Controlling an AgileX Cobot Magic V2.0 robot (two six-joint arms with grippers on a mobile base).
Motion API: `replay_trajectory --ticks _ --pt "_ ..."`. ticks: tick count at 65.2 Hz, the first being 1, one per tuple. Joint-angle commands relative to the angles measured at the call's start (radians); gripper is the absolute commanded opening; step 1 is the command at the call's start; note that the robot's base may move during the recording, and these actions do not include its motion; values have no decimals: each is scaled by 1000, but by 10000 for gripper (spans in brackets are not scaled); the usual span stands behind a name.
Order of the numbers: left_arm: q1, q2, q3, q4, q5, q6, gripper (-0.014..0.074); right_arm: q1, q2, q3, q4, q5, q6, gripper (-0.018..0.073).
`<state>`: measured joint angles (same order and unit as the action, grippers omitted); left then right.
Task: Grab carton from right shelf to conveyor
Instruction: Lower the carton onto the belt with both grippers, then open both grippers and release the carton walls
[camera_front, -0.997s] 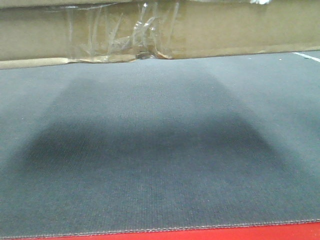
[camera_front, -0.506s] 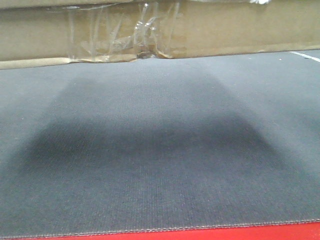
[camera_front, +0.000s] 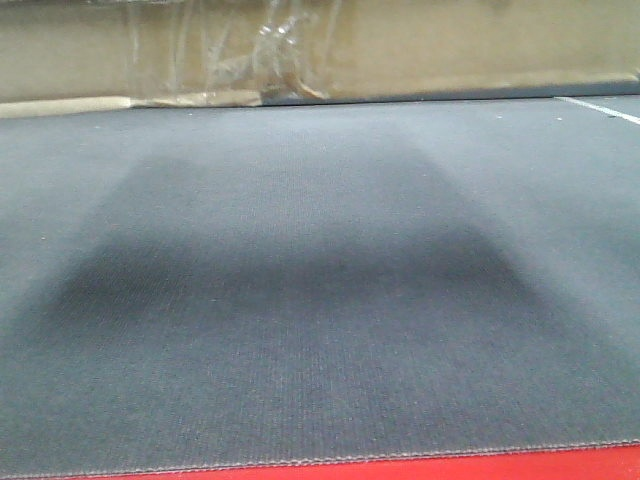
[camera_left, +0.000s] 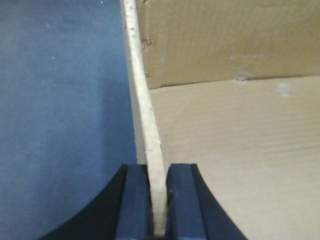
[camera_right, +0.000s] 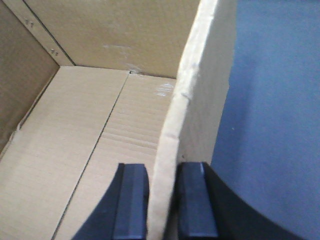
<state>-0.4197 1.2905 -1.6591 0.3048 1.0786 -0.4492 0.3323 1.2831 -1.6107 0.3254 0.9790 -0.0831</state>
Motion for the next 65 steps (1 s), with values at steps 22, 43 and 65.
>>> replay_trajectory --ticks 22,43,65 --pt "256 177 0 -109 -162 87 -13 1 312 -122 65 -47 -5 -69" --pt "257 304 0 -81 -176 96 102 1 410 -122 63 -74 -5 125" --pt "257 284 0 -81 -154 117 552 0 408 -171 59 -46 -7 568"
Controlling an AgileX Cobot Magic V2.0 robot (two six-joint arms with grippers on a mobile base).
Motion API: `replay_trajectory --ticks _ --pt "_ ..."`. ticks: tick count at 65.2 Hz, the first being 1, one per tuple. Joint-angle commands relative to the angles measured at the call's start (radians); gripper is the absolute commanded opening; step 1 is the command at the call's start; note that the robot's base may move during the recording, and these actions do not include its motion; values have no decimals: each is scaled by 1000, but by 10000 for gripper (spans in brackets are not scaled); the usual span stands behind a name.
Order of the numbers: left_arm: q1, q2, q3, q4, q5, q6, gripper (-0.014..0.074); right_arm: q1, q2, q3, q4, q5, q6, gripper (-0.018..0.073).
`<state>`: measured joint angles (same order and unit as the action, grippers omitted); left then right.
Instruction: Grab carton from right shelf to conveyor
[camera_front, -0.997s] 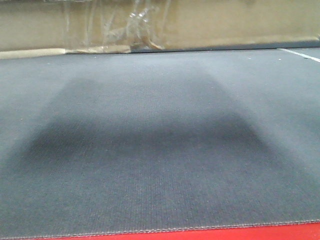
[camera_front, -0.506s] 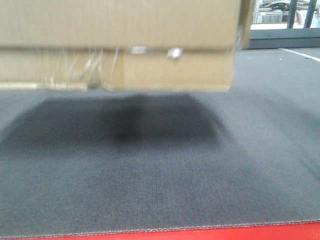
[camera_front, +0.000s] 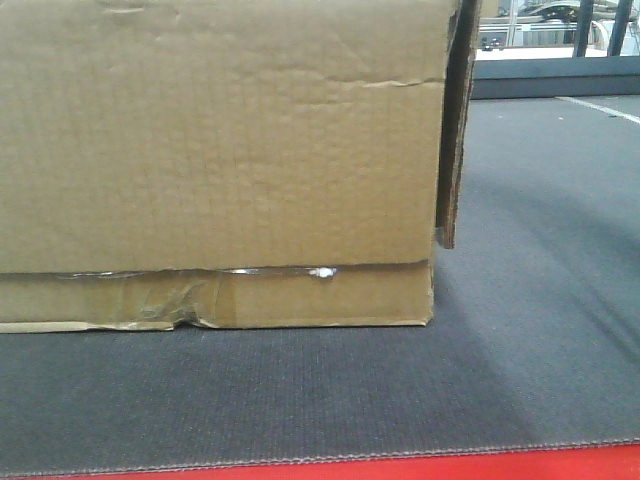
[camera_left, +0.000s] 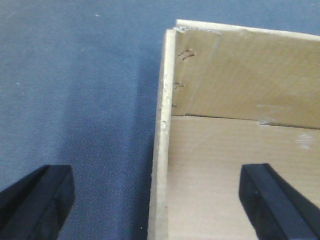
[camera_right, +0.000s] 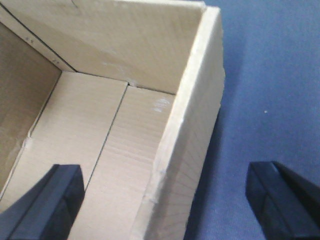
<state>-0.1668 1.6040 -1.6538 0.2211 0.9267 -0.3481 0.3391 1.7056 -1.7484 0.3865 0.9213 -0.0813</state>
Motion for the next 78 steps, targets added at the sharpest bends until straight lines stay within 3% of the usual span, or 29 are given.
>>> replay_trajectory --ticks 1,9,14,20,24,29,38,46,64,78 --pt "4 -34 -5 3 -1 22 543 -7 -15 -40 -2 17 -9 568" --pt "4 -83 -5 3 35 71 442 -18 -17 -113 -2 77 -9 536" --pt "4 -121 -5 3 62 95 330 -35 -28 -145 -6 102 -9 435" --pt "5 -174 -5 11 90 115 139 -62 -61 -150 -15 123 -9 231" --pt "5 -210 -5 32 98 127 -37 -87 -87 -150 -35 143 -9 57" --pt "5 -249 2 66 100 147 6 -114 -117 -150 -85 173 -9 -100" --pt "25 -319 83 111 99 149 17 -165 -187 -110 -195 195 -9 -71" --pt "72 -408 253 91 -8 149 17 -179 -276 11 -248 136 -9 -72" --pt "125 -709 732 59 -328 149 17 -179 -580 558 -285 -217 -9 -72" --pt "125 -951 1004 59 -449 149 17 -179 -844 968 -287 -482 -9 -72"
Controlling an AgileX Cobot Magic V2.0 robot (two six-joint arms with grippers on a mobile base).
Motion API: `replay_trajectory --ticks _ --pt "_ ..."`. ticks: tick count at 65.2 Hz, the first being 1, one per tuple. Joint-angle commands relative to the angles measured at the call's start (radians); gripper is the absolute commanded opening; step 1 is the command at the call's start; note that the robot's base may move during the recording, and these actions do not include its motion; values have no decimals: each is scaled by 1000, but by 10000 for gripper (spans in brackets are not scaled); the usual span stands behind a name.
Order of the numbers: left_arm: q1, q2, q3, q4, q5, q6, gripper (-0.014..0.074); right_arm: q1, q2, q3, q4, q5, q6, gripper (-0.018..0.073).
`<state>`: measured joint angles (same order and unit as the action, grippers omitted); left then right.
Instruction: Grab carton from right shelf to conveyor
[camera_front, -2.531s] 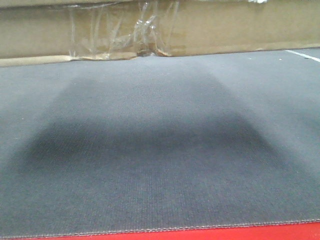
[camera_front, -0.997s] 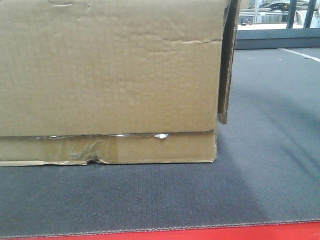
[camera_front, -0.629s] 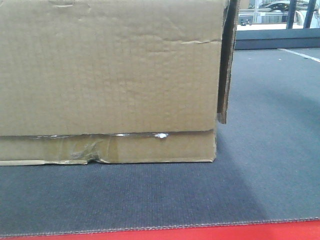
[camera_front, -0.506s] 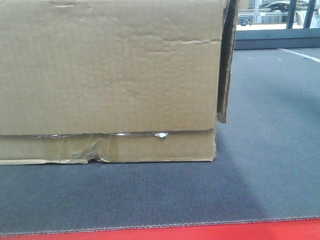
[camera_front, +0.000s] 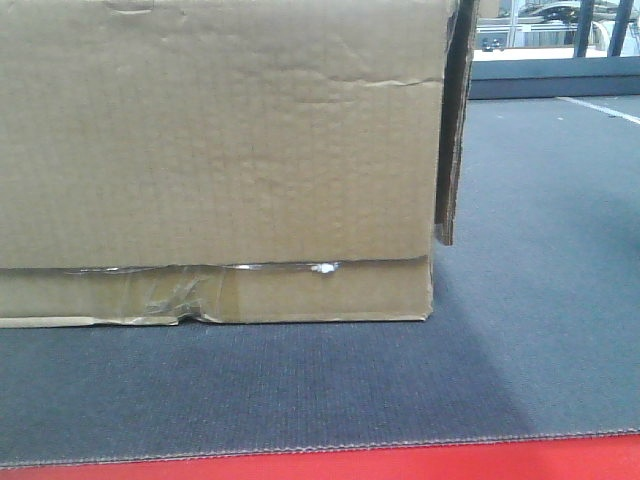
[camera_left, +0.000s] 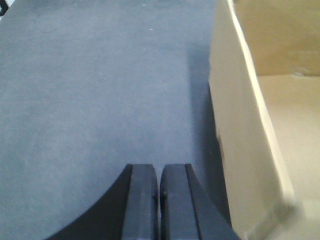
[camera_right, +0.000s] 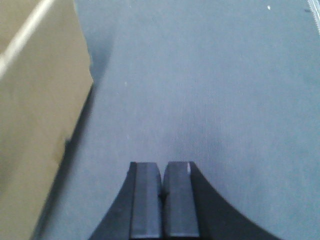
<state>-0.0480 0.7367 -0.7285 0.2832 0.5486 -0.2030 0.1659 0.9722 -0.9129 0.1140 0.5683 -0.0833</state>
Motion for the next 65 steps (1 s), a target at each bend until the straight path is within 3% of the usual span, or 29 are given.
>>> replay_trajectory --ticks 1,16,37,65 --pt "6 -101 92 -3 -78 4 17 -5 -129 156 -15 -142 -7 -72" --pt "6 -364 200 -3 -87 4 17 -5 -431 390 -15 -263 -7 -72" --pt "6 -597 202 -3 -59 4 17 -5 -803 426 -15 -242 -7 -72" --pt "6 -652 202 -3 -48 4 15 -5 -840 426 -15 -232 -7 -72"
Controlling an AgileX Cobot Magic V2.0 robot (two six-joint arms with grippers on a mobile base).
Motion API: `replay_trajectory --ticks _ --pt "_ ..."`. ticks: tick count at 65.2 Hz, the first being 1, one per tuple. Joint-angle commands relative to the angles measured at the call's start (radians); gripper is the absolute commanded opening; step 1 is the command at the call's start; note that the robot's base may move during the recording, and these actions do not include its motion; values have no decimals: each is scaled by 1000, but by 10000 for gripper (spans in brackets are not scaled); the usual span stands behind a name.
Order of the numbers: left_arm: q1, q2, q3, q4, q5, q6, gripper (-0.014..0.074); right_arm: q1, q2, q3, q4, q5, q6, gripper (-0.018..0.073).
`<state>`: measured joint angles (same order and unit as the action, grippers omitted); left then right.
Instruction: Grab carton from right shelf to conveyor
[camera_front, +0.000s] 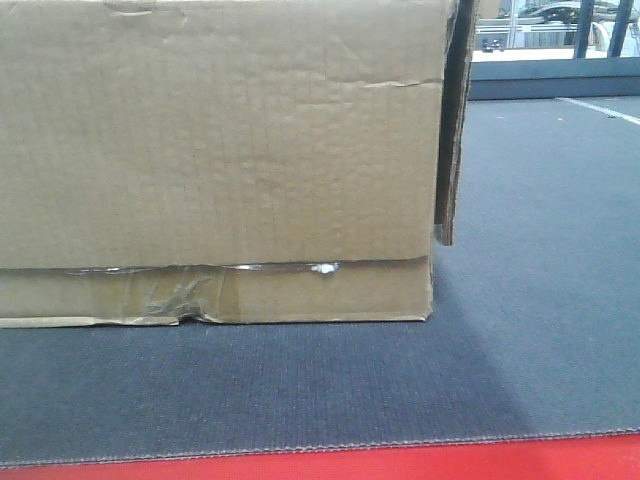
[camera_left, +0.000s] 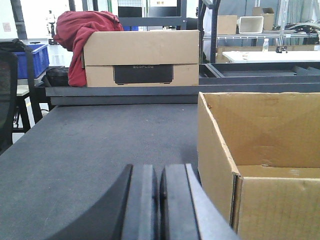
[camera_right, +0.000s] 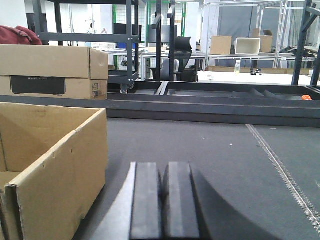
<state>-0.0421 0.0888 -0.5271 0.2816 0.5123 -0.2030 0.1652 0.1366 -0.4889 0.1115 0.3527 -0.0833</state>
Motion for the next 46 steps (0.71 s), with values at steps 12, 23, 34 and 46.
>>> replay_trajectory --ticks 12,23,34,46 --pt "0 -4 1 -2 -12 4 15 -5 -5 2 -12 -16 -7 -72" --pt "0 -4 1 -2 -12 4 15 -5 -5 2 -12 -16 -7 -72" --pt "14 -15 8 -52 23 26 15 -5 -5 2 -12 -16 -7 -72" --pt "85 -89 157 -175 -69 128 15 -5 -5 2 -12 -16 -7 -72"
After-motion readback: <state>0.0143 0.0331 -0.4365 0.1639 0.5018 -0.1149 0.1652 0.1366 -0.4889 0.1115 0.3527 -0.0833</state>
